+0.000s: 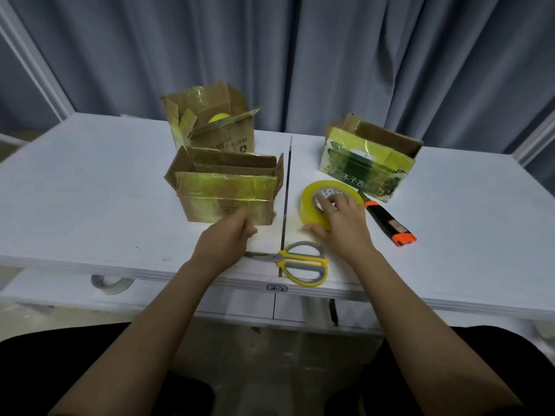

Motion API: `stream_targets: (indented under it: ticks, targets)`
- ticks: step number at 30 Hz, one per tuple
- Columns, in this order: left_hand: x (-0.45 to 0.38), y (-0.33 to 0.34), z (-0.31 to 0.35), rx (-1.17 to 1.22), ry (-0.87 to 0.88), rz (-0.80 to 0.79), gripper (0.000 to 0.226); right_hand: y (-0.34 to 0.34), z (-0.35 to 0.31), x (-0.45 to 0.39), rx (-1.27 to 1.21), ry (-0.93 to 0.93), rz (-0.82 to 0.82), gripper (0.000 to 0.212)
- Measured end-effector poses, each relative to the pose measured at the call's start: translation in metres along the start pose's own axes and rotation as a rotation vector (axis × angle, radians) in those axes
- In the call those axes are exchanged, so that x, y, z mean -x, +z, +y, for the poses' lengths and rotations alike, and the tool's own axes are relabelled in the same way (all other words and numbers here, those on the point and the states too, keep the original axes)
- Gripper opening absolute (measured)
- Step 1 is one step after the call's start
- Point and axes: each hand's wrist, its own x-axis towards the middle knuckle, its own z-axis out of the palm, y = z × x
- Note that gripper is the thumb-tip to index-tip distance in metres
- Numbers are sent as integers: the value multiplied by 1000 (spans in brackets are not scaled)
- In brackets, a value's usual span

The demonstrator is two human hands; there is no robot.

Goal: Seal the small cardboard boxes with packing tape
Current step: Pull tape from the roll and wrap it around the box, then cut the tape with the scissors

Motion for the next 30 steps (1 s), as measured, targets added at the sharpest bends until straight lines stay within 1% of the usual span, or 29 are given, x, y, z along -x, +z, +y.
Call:
stream_targets:
  ticks: [1,2,3,4,6,8,11,13,16,20,22,23,26,27,28,30]
  targets:
    - [-2,-1,-1,26,-6,-1,24,-4,-4,9,-120,-91,81,51]
    - [-3,-1,-2,53,-18,-2,27,-9,-9,20,-225,-179,107,40]
    - [-4,-2,-3,77,-29,-5,30,-12,-14,30,-277,-240,45,33]
    - [-5,-2,-4,97,-41,-11,30,-14,-17,38,-263,-280,-59,30]
    - [-4,-2,-6,132,-61,-21,29,-10,-23,48,-124,-313,-240,32]
    - [-3,-1,-6,156,-61,-18,26,-12,-28,49,-47,-273,-334,31]
    - [-4,-3,-5,174,-60,-19,25,-24,-35,44,16,-258,-403,32]
    - [-7,-4,-6,161,-82,-44,24,-35,-34,44,50,-248,-414,36]
    - [-10,-4,-6,136,-86,-29,17,-57,-24,46,84,-159,-390,42]
    - [-9,-4,-1,94,-104,15,13,-86,-8,45,126,-138,-211,33]
    - [-6,-2,2,79,-118,27,16,-96,-5,41,191,-116,-159,38]
    - [-4,-1,3,69,-121,36,17,-101,-5,39,234,-101,-156,44]
    - [2,2,5,44,-119,58,16,-110,-9,26,459,-129,-217,78]
    - [3,2,6,37,-117,55,15,-113,-12,21,518,-153,-235,84]
    - [4,2,7,28,-117,51,14,-116,-16,16,564,-178,-248,86]
    - [5,2,9,15,-114,49,13,-118,-23,6,632,-228,-264,81]
